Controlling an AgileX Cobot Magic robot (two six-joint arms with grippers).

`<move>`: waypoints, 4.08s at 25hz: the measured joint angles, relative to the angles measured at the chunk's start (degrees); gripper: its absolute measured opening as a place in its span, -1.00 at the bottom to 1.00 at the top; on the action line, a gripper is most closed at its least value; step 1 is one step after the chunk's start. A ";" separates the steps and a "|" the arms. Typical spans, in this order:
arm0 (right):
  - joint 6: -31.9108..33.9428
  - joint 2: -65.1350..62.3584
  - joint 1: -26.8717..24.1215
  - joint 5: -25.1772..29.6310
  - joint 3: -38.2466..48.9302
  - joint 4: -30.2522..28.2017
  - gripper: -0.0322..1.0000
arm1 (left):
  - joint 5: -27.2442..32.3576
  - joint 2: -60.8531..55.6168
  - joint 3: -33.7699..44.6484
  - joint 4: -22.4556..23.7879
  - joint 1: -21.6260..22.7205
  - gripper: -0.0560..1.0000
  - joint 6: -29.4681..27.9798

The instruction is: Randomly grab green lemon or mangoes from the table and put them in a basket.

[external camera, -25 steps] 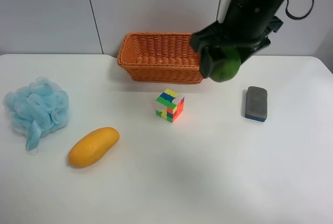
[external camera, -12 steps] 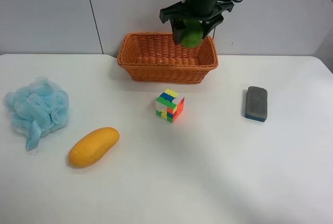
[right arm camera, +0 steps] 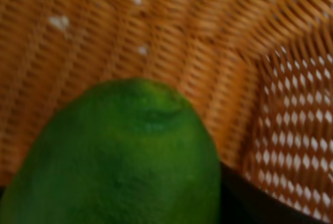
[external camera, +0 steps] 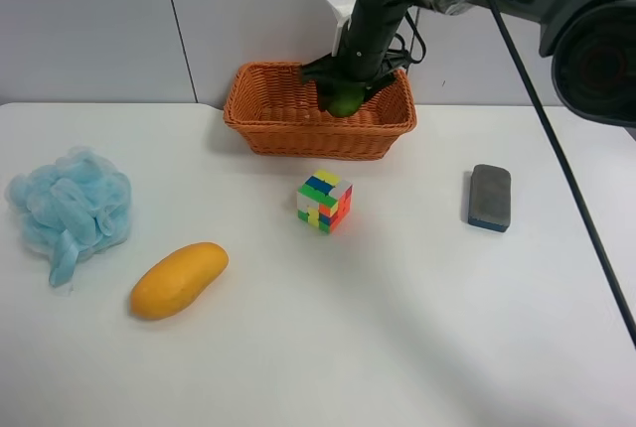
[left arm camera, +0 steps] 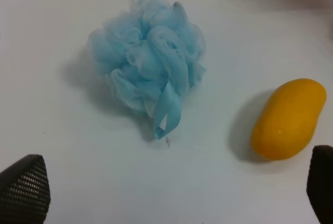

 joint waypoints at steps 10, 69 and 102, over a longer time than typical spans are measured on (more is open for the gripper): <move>0.00 0.90 -0.06 -8.29 -0.12 0.00 0.37 | 0.00 0.00 0.00 0.00 0.00 0.99 0.00; -5.10 -83.58 10.67 17.42 66.44 -1.28 0.98 | 0.00 0.00 0.00 0.00 0.00 0.99 0.01; -5.10 -127.56 8.04 8.31 93.62 -1.28 0.98 | 0.00 0.00 0.00 0.00 0.00 0.99 0.01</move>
